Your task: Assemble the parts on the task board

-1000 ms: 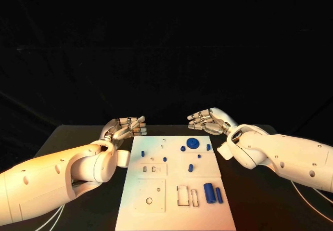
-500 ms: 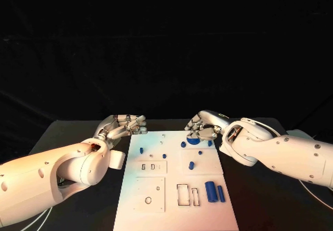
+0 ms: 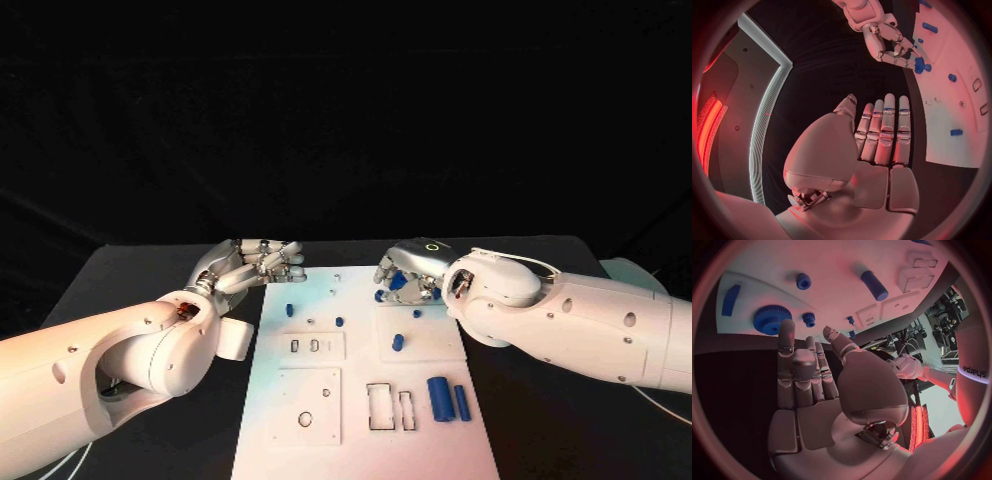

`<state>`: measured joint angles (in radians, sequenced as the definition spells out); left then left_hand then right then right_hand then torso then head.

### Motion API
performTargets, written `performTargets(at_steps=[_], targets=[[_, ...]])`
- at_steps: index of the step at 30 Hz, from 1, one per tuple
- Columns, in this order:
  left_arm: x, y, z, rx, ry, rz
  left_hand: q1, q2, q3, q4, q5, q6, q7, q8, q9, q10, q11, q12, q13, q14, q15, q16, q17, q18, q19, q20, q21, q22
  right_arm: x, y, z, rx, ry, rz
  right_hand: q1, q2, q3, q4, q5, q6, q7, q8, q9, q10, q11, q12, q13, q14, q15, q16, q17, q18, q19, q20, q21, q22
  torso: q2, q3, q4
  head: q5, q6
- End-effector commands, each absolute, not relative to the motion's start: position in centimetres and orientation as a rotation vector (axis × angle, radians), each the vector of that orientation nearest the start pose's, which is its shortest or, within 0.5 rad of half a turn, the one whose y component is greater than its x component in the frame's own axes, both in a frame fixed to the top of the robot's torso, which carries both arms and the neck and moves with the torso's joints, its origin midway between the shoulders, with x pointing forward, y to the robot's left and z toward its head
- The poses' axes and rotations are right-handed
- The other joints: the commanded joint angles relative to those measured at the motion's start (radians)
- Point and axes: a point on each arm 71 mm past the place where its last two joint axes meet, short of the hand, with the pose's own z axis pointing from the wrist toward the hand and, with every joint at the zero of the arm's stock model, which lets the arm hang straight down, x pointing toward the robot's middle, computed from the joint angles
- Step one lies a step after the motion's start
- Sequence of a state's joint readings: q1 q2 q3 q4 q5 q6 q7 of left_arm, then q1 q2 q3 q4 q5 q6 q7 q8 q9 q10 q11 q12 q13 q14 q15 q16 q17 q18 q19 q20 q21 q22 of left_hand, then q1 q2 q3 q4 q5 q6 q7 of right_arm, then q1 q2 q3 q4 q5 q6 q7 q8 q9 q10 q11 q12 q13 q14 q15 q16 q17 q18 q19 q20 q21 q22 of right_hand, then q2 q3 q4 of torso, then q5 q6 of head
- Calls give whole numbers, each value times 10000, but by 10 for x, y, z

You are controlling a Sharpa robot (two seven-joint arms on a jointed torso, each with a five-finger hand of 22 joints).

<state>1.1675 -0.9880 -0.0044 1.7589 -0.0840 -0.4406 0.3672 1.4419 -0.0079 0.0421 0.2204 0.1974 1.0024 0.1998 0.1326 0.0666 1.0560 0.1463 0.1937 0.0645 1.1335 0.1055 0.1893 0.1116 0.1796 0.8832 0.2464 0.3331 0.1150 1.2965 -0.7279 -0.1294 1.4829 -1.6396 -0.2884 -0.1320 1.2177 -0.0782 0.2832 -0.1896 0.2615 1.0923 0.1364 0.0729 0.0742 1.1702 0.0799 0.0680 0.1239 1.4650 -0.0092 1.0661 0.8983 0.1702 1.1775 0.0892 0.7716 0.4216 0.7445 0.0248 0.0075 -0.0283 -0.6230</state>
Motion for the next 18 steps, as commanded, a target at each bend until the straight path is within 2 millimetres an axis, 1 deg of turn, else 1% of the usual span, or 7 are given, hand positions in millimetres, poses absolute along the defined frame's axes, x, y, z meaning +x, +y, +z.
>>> performTargets(at_steps=[1, 2, 3, 5, 10, 14, 18], targets=[[443, 214, -158, -10604, 14264, -15267, 34, -65, 1, 32, 31, 45, 34, -44, -10, 36, 23, -54, 1, 72, -20, -43, 10, 56, 82, 8, 34, -13, 496, -149, -174, -5036, 16221, 4813, 51, -113, 56, 117, 67, -96, 15, -49, 14, -131, 18, 39, 5, 369, 83, 719, 786, -49, 268, 11, 641, 818, 139, 13, 54, -42, 13], [443, 214, -158, -10603, 14263, -15268, 34, -65, 1, 32, 31, 45, 34, -44, -10, 36, 23, -54, 1, 72, -20, -43, 10, 56, 82, 8, 34, -13, 496, -149, -175, -5043, 16223, 4805, 73, -123, 83, 146, 72, -109, 19, -52, 15, -174, 24, 41, 4, 388, 85, 944, 1034, -84, 348, 16, 861, 1102, 139, 13, 56, -45, 12], [442, 214, -157, -10596, 14260, -15277, 34, -65, 1, 32, 31, 45, 34, -44, -10, 36, 23, -54, 1, 72, -20, -43, 10, 56, 82, 8, 34, -13, 497, -148, -175, -5101, 16240, 4730, 92, -133, 103, 165, 78, -116, 16, -52, 17, -199, 28, 45, 4, 394, 88, 1087, 1190, -106, 394, 20, 1005, 1288, 153, 9, 76, -60, 9], [442, 214, -156, -10586, 14259, -15291, 29, -68, -1, 38, 30, 43, 40, -54, -11, 35, 28, -71, 1, 72, -17, -54, 12, 55, 83, 8, 30, -18, 498, -148, -176, -5154, 16267, 4648, 126, -155, 151, 215, 84, -121, 21, -49, 22, -236, 32, 63, 9, 405, 97, 1394, 1528, -155, 489, 29, 1321, 1696, 180, 0, 96, -80, 10], [441, 213, -155, -10571, 14266, -15315, 23, -69, -3, 43, 30, 42, 46, -64, -12, 35, 33, -87, 1, 73, -14, -63, 14, 54, 85, 7, 26, -23, 499, -146, -176, -5263, 16236, 4517, 200, -168, 262, 285, 90, -107, 32, -38, 34, -310, 41, 75, 10, 424, 100, 1847, 2033, -235, 659, 45, 1849, 2382, 227, -9, 126, -89, 28], [441, 214, -154, -10573, 14270, -15315, 19, -70, -4, 48, 30, 41, 51, -72, -12, 36, 36, -100, 1, 75, -11, -71, 16, 54, 86, 7, 23, -27, 500, -145, -176, -5333, 16205, 4407, 243, -170, 362, 329, 72, -81, 37, -31, 43, -330, 47, 91, 11, 447, 113, 2135, 2364, -283, 756, 54, 2164, 2789, 251, -16, 157, -107, 14], [442, 215, -154, -10618, 14253, -15284, 19, -70, -4, 48, 30, 41, 51, -72, -12, 36, 36, -100, 1, 75, -11, -71, 16, 54, 86, 7, 23, -27, 501, -145, -176, -5376, 16139, 4280, 280, -182, 485, 376, 24, -31, 52, -19, 56, -334, 49, 110, 12, 466, 118, 2398, 2661, -328, 832, 70, 2457, 3168, 289, 4, 156, -94, 27]])
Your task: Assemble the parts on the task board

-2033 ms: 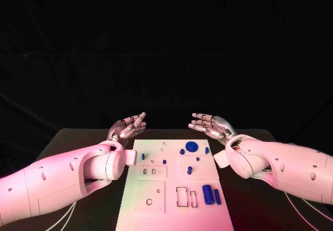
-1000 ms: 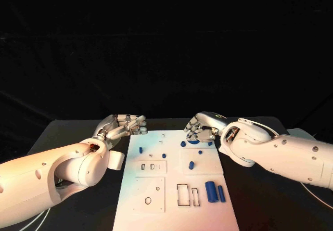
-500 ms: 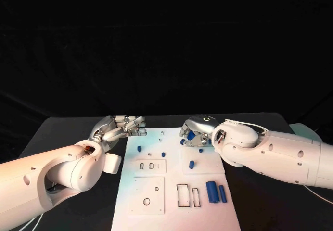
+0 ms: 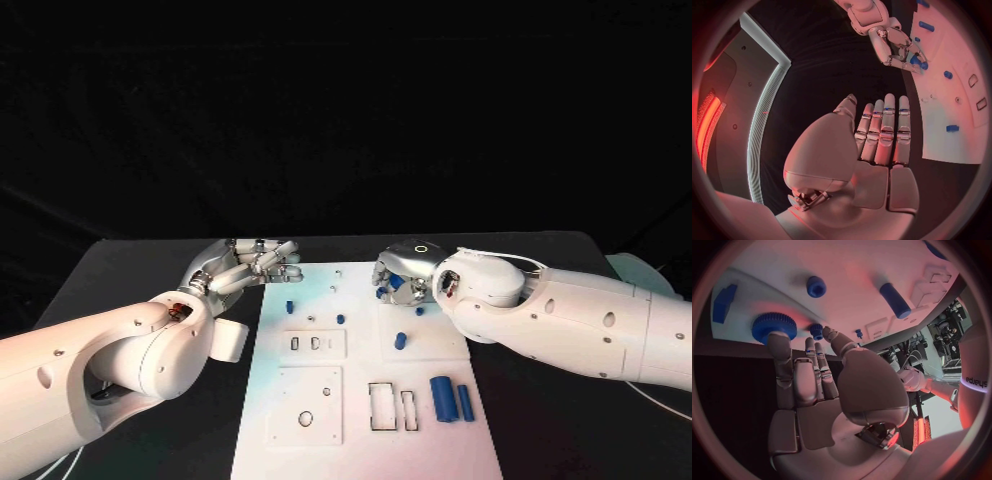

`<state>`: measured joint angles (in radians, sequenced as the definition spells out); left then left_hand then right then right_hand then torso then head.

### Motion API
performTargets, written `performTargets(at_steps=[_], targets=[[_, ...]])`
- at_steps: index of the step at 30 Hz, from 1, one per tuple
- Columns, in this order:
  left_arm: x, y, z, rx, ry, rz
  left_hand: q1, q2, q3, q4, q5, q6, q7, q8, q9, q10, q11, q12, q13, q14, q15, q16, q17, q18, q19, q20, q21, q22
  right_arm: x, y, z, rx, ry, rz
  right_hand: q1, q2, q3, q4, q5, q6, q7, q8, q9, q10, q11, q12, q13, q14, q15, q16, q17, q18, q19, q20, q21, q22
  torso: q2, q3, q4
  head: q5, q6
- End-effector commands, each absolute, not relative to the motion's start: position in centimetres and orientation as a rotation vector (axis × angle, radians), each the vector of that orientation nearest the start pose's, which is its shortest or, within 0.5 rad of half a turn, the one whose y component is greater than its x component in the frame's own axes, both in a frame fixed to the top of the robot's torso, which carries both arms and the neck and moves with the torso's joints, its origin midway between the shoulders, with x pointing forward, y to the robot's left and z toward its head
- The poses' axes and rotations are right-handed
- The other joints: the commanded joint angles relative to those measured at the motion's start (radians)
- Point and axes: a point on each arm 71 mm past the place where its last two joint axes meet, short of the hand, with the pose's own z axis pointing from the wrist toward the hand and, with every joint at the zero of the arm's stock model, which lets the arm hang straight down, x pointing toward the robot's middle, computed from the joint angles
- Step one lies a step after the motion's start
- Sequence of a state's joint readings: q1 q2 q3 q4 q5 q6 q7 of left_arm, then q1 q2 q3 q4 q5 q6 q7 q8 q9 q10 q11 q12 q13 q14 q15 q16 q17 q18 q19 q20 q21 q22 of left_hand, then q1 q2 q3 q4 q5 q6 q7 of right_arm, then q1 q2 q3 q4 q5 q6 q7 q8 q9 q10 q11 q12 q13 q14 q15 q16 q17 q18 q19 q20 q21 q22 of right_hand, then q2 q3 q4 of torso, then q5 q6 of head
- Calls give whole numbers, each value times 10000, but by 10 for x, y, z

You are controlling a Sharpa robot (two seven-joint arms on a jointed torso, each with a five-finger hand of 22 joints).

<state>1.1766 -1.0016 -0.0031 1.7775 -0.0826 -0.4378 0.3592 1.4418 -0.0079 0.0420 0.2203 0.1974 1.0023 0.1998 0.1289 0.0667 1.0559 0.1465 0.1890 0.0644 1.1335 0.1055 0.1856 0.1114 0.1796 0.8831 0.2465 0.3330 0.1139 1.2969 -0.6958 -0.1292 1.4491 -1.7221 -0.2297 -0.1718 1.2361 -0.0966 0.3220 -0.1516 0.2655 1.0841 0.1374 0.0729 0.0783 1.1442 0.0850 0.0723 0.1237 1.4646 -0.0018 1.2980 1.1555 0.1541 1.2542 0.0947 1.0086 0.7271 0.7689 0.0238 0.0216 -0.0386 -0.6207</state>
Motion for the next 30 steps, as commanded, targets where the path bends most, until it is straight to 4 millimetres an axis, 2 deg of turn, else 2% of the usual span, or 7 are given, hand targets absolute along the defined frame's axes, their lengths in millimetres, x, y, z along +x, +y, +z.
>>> performTargets(at_steps=[1, 17, 26, 30], targets=[[442, 215, -154, -10629, 14248, -15276, 19, -70, -4, 49, 30, 41, 50, -35, -13, 38, 34, -53, 1, 75, -11, -34, 17, 54, 87, 6, 23, -16, 501, -145, -176, -5392, 16115, 4249, 104, 1, 124, 5, -23, 63, 42, -16, 18, -72, 4, 71, 13, 479, 44, 140, 163, -177, 84, 17, 152, 200, 53, 17, 20, 8, 6], [443, 218, -154, -10701, 14268, -15200, 4, -63, -4, 69, 31, 38, 65, -66, -13, 39, 47, -104, 2, 78, -1, -66, 25, 52, 90, 7, 9, -32, 500, -143, -176, -5547, 16087, 4192, 193, 26, 560, 154, -135, 403, 7, 87, 96, 211, -52, 224, 49, 511, 0, 659, 749, -274, 242, 34, 837, 1104, 165, 40, 72, -32, 29], [443, 219, -154, -10739, 14305, -15144, -6, -58, -3, 83, 32, 29, 79, -96, -15, 33, 59, -150, 1, 81, 8, -92, 31, 51, 93, 8, -3, -45, 500, -142, -172, -5315, 15614, 4440, 330, 209, 857, 302, -341, 1016, -254, 357, 320, 952, -332, 567, 235, 577, -216, 1042, 1234, -372, 459, -98, 1428, 1922, 202, 43, 89, -30, 17], [444, 220, -154, -10759, 14312, -15105, -6, -57, -3, 85, 32, 28, 82, -101, -15, 31, 61, -158, 1, 81, 10, -97, 32, 51, 93, 8, -5, -48, 499, -141, -168, -5066, 15187, 4610, 412, 271, 948, 326, -383, 1175, -321, 438, 416, 1128, -411, 643, 305, 588, -280, 1126, 1341, -401, 511, -157, 1579, 2135, 201, 39, 101, -31, 37]])
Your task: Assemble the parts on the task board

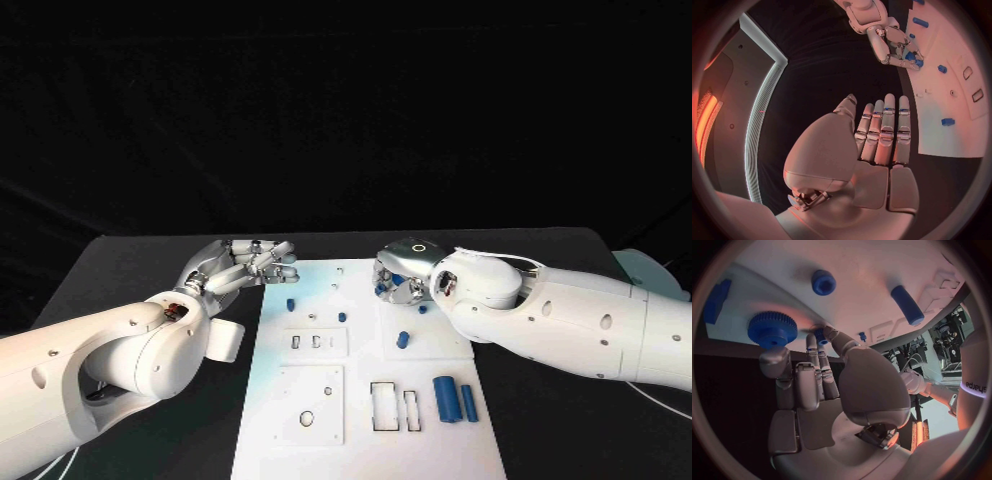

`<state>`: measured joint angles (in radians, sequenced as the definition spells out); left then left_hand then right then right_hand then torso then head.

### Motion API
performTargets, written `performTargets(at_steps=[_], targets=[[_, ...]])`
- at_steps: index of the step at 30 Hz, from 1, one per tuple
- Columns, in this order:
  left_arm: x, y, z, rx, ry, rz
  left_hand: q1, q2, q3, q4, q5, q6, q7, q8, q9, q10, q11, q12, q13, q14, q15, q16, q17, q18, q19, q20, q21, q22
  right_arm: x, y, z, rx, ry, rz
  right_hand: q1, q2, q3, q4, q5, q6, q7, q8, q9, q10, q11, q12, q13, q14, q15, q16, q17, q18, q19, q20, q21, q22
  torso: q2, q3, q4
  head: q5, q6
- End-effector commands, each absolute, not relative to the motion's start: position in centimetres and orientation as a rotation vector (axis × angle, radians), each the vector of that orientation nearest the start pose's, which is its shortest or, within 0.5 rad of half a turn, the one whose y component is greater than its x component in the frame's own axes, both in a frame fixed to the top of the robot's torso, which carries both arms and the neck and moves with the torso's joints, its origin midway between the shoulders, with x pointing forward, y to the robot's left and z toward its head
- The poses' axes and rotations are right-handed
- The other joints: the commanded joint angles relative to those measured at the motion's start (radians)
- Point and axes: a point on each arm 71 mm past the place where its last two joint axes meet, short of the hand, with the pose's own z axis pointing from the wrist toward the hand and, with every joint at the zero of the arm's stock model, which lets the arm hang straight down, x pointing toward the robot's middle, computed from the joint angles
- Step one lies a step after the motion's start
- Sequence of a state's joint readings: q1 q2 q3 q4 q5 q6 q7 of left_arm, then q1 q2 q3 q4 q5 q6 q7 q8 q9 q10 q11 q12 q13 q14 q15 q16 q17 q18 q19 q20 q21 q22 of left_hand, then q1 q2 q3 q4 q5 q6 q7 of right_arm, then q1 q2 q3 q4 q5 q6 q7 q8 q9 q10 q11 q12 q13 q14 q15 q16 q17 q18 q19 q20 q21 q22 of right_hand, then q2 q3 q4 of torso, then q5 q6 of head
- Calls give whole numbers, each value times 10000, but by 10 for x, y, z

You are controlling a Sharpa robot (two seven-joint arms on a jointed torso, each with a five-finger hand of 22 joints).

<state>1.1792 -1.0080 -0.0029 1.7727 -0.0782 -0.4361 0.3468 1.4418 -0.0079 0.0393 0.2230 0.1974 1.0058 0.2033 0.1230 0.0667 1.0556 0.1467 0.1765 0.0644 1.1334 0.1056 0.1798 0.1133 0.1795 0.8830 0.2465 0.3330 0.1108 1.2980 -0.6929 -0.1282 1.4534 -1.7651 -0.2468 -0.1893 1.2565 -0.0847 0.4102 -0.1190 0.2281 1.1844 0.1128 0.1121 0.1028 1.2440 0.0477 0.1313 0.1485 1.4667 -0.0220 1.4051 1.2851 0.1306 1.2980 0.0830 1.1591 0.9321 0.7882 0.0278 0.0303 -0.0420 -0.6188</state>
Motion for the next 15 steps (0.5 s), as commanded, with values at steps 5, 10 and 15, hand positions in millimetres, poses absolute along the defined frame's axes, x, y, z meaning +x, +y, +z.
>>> performTargets(at_steps=[5, 10, 15], targets=[[444, 221, -155, -10802, 14312, -15058, 1, -52, 30, 58, 34, -12, 53, -57, -16, 29, 63, -56, 1, 84, 13, -52, 17, 52, 95, 8, -11, -23, 497, -139, -162, -4785, 14743, 4859, 253, 163, 104, 12, -9, 262, -113, 99, 246, 225, -76, 88, 106, 578, -114, 122, 134, -186, 107, -76, 178, 232, 22, -8, 36, 10, 72], [446, 222, -156, -10883, 14308, -15021, 10, -45, 37, 57, 36, -15, 58, -70, -16, 27, 67, -76, 1, 86, 16, -62, 20, 52, 96, 8, -16, -29, 499, -131, -154, -4456, 14200, 5114, 304, 168, 150, 8, 21, 275, -112, 112, 299, 219, -85, 65, 121, 589, -126, 182, 217, -206, 139, -98, 269, 366, 41, -8, 48, 13, 154], [446, 222, -156, -10995, 14320, -15020, 21, -37, 45, 53, 38, -15, 60, -79, -16, 26, 69, -92, 2, 88, 17, -72, 23, 52, 97, 8, -21, -34, 506, -123, -150, -4215, 13896, 5210, 306, 142, 171, 20, 24, 230, -88, 91, 332, 155, -60, 11, 116, 593, -112, 211, 248, -213, 133, -101, 300, 406, 63, -8, 62, 35, 211]])
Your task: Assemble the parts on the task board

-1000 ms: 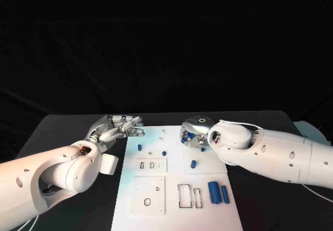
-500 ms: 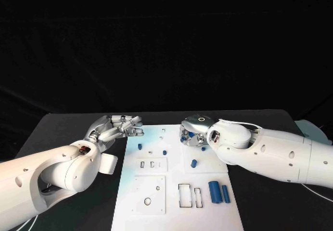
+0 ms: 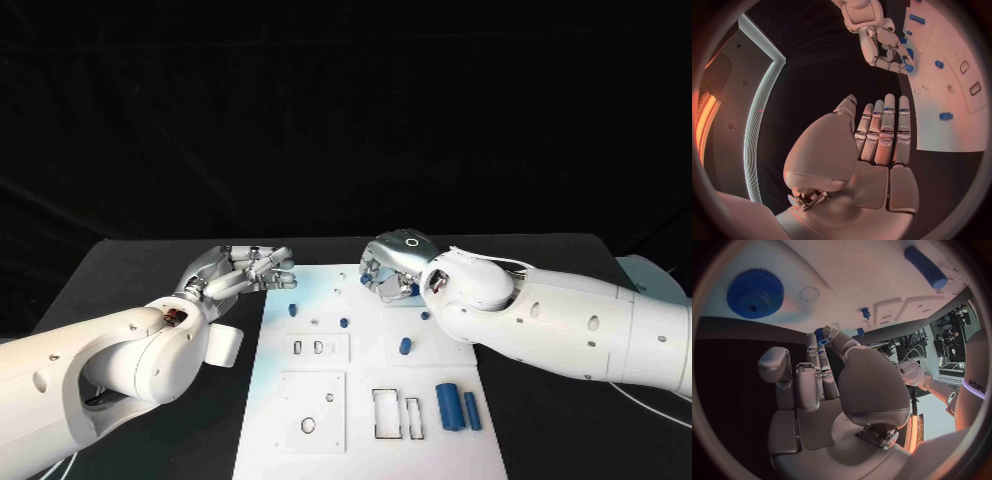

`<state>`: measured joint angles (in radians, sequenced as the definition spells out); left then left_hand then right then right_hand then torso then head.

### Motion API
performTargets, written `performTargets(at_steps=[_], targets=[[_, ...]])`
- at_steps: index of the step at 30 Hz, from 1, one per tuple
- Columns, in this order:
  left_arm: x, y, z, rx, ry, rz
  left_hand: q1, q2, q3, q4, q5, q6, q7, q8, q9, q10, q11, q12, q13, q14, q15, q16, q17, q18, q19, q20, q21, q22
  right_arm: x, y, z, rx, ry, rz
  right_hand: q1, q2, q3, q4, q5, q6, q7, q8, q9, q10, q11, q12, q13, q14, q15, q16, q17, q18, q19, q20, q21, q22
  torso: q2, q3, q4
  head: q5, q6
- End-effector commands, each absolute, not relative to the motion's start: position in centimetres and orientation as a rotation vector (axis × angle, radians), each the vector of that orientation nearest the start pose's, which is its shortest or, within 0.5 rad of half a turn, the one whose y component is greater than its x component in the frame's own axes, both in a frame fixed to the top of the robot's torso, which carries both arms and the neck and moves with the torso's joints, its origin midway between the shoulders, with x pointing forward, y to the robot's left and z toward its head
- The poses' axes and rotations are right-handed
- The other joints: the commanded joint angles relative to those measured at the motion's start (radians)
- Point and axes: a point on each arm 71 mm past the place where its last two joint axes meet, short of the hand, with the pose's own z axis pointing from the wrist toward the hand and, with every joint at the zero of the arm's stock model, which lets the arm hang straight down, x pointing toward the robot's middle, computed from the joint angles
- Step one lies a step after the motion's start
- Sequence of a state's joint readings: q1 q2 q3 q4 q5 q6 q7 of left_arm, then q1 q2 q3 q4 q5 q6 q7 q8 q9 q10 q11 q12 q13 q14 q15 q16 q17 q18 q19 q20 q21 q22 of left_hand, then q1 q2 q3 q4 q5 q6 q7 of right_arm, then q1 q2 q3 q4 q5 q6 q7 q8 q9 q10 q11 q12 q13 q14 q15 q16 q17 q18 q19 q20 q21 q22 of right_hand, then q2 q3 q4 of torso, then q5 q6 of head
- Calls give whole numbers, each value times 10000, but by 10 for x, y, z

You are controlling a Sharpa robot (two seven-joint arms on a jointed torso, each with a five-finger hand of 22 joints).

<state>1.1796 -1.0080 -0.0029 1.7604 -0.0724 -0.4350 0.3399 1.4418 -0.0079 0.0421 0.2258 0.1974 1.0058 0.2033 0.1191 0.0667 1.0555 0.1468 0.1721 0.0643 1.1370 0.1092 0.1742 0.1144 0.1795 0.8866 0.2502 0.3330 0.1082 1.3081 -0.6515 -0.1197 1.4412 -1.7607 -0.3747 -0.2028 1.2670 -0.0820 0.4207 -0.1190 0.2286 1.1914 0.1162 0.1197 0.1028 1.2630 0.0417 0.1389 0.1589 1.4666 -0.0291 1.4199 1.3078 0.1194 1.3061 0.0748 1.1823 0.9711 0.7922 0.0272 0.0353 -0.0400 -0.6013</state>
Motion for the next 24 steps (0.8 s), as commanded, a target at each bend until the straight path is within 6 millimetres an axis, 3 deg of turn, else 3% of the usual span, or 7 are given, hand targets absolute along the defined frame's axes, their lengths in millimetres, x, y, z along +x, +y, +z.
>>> performTargets(at_steps=[1, 5, 10, 17, 20, 24], targets=[[446, 222, -156, -11008, 14327, -15025, 21, -37, 17, 25, 39, -15, 60, -40, -16, 26, 68, -49, 2, 52, -19, -15, 12, 52, 61, -28, -20, -8, 508, -122, -150, -4181, 13860, 5219, 201, 115, 66, 21, 19, 161, -122, 15, 332, -34, 0, -65, 12, 593, -40, 64, 20, -101, 52, -20, 69, 16, 25, -7, 25, 6, 52], [446, 221, -156, -11038, 14348, -15051, 21, -37, 17, 25, 39, -15, 60, -40, -16, 26, 68, -49, 2, 52, -19, -15, 12, 52, 61, -28, -20, -8, 514, -113, -150, -4082, 13781, 5235, 205, 111, 82, 29, 6, 132, -109, 0, 348, -60, 12, -90, 11, 593, -31, 75, 30, -102, 42, -16, 75, 24, 50, -5, 38, 1, 127], [446, 221, -156, -11046, 14358, -15078, 21, -37, 17, 25, 39, -15, 60, -40, -16, 26, 68, -49, 2, 52, -19, -15, 12, 52, 61, -28, -20, -8, 519, -102, -152, -4103, 13863, 5312, 203, 112, 85, 34, 1, 124, -103, -4, 354, -60, 16, -93, 13, 599, -28, 98, 68, -104, 44, -15, 86, 39, 61, 9, 31, 38, 116], [446, 220, -155, -11006, 14351, -15103, 35, -35, 25, 19, 39, -16, 63, -55, -16, 27, 72, -74, 3, 54, -16, -31, 16, 52, 61, -27, -28, -16, 522, -91, -159, -4222, 14141, 5353, 193, 104, 85, 46, -15, 102, -92, -15, 365, -67, 26, -102, 17, 600, -21, 108, 78, -102, 30, -11, 80, 29, 105, -1, 98, 50, 92], [446, 220, -155, -10997, 14335, -15101, 37, -35, 26, 19, 39, -16, 63, -57, -15, 28, 72, -77, 3, 53, -16, -34, 17, 52, 61, -27, -29, -18, 522, -89, -162, -4214, 14205, 5342, 189, 101, 84, 50, -21, 96, -90, -18, 368, -69, 28, -105, 18, 600, -19, 108, 76, -101, 26, -9, 80, 28, 120, 8, 96, 111, 111], [446, 220, -154, -10983, 14337, -15118, 48, -34, 31, 14, 39, -14, 62, -64, -15, 31, 73, -88, 4, 51, -14, -44, 18, 51, 59, -26, -34, -22, 524, -86, -164, -4211, 14281, 5278, 179, 94, 81, 61, -34, 82, -84, -25, 377, -74, 34, -112, 21, 599, -13, 112, 77, -101, 20, -6, 82, 31, 116, -4, 106, 89, 100]])
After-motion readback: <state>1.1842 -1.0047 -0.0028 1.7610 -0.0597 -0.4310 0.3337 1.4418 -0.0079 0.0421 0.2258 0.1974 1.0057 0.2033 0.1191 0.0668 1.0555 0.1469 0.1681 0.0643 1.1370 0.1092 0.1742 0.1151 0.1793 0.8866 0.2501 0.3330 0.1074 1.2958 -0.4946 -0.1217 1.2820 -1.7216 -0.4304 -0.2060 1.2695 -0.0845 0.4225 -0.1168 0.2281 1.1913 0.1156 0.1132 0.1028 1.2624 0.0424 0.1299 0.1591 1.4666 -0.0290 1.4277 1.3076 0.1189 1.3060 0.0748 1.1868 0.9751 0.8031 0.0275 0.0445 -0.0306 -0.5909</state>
